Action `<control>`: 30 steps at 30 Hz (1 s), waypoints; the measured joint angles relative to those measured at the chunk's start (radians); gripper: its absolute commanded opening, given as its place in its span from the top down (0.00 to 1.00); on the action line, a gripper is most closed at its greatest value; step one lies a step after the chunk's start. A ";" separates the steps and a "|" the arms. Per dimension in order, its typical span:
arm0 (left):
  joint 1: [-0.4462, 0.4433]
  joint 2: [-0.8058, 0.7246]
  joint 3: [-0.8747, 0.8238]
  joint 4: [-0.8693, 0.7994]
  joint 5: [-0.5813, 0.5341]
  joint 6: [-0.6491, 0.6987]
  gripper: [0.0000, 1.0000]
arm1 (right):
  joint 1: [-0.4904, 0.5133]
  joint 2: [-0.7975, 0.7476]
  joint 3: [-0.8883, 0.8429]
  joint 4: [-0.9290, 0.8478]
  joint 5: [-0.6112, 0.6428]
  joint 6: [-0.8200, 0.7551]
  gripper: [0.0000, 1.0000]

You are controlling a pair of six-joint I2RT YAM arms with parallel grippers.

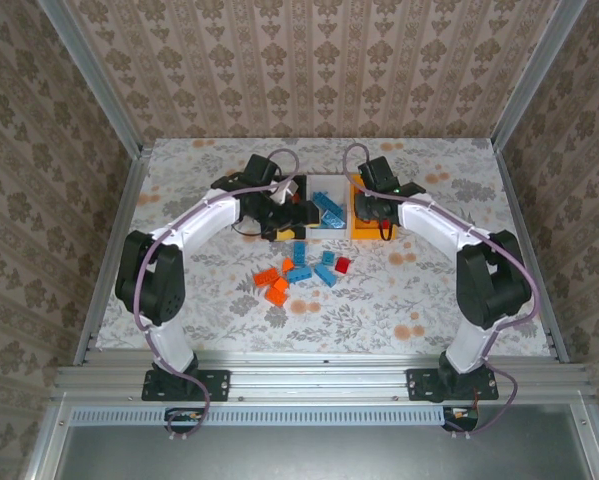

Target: Sort the legos into containers by color

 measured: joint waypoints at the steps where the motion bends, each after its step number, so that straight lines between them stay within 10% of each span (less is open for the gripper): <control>1: 0.001 0.000 0.003 -0.002 -0.003 0.003 0.10 | -0.003 0.012 0.012 0.000 -0.001 0.000 0.69; 20: 0.021 -0.001 0.018 -0.022 -0.017 0.012 0.09 | -0.048 0.075 0.078 -0.042 0.002 0.006 0.39; 30: 0.085 -0.058 0.035 -0.065 -0.099 0.049 0.09 | 0.187 -0.256 -0.212 0.048 -0.001 0.076 0.34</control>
